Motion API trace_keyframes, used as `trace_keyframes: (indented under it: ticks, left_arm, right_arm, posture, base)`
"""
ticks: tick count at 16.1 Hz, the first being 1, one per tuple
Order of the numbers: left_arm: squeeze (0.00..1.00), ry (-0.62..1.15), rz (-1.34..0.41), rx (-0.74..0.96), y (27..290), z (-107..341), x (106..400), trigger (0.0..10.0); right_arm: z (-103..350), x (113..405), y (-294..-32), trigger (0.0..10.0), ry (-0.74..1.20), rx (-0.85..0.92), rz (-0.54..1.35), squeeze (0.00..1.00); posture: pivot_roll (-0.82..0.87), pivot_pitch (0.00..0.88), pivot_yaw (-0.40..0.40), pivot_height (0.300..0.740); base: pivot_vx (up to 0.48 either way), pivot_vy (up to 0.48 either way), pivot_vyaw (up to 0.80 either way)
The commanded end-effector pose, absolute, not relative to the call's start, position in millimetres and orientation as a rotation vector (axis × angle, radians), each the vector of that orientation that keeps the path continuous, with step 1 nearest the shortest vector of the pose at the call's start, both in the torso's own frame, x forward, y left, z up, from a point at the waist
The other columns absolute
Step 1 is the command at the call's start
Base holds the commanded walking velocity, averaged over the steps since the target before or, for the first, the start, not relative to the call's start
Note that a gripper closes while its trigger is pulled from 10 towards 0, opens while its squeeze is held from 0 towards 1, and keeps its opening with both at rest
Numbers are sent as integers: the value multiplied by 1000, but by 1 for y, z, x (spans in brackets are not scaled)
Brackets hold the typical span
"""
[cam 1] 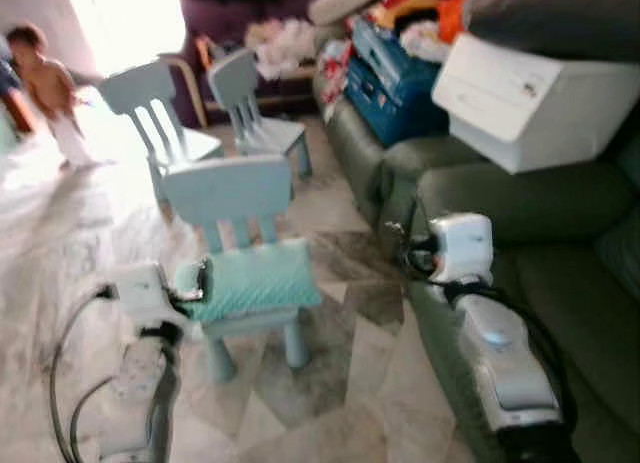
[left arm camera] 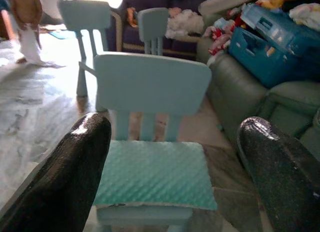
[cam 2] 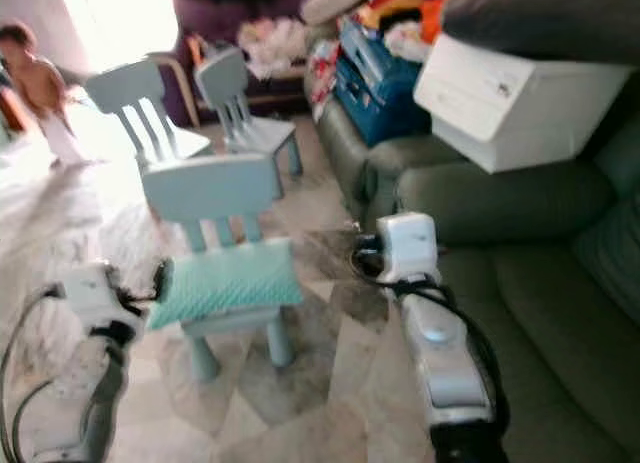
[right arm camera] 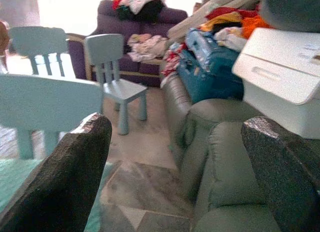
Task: Move the pillow to the sofa
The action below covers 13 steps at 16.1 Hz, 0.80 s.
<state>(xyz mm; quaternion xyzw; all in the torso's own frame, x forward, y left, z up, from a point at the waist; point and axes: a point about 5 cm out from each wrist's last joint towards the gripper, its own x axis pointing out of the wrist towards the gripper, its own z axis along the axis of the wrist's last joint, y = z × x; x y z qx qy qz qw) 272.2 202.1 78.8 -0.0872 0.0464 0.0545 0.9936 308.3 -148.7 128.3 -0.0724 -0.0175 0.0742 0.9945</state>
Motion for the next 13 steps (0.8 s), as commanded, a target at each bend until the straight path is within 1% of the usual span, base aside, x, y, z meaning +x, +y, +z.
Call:
trace_keyframes:
  ticks: [1,2,11,13]
  left_arm:
    - [0,82,143,-154,217,84,272,10000]
    - [0,85,147,-165,217,84,273,10000]
    - [0,92,145,-131,217,84,274,10000]
    - [0,98,178,-107,218,82,274,10000]
  right_arm:
    - [136,310,-137,10000,-65,-130,181,0]
    - [136,310,-137,10000,-65,-130,181,0]
    - [135,310,-137,10000,-63,-124,172,0]
    - [134,310,-138,10000,-61,-125,168,0]
  posture:
    - [-94,0,17,740]
    - [-94,0,17,740]
    - [-96,0,24,740]
    - [-96,0,24,740]
  base:
    - [289,382,0]
    - [281,390,0]
    - [0,442,0]
    - [0,0,0]
